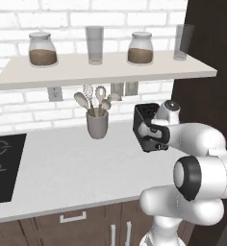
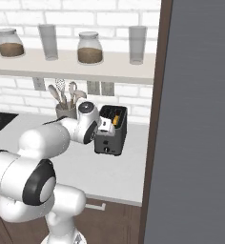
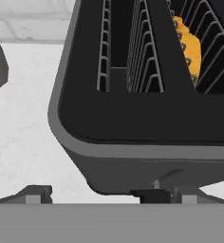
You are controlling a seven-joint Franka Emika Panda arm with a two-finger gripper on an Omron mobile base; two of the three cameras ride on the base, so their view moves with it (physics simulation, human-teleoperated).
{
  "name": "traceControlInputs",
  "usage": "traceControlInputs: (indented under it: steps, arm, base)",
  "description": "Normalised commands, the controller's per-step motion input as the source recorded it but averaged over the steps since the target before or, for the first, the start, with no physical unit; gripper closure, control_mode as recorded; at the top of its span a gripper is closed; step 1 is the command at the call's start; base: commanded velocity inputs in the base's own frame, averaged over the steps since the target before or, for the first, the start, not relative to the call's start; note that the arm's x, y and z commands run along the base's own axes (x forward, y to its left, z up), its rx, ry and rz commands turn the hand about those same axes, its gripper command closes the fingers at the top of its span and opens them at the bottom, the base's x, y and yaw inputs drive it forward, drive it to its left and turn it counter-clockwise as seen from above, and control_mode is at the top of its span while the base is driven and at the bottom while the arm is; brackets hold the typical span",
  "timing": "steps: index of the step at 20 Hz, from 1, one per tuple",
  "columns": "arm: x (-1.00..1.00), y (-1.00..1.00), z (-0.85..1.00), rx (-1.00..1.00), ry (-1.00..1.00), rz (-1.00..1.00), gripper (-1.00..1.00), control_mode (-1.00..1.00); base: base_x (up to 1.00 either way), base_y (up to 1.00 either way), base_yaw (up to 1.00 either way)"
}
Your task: Start the toaster. Once the lever pops up, take the bread to the plate on the dining counter.
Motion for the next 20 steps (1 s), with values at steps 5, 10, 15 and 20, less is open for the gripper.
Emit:
traceControlInputs:
  steps: [5,10,15,20]
  arm:
    - [0.0,-0.02,0.35,0.0,0.0,0.0,-1.0,-1.0]
    - [0.0,-0.05,0.32,0.0,0.0,0.0,-1.0,-1.0]
    - [0.0,-0.11,0.26,0.0,0.0,0.0,-1.0,-1.0]
    - [-0.04,-0.36,0.26,0.0,-0.05,0.0,-1.0,-1.0]
  base:
    - [0.0,0.0,0.0]
    - [0.0,0.0,0.0]
    - [0.0,0.0,0.0]
    - [0.0,0.0,0.0]
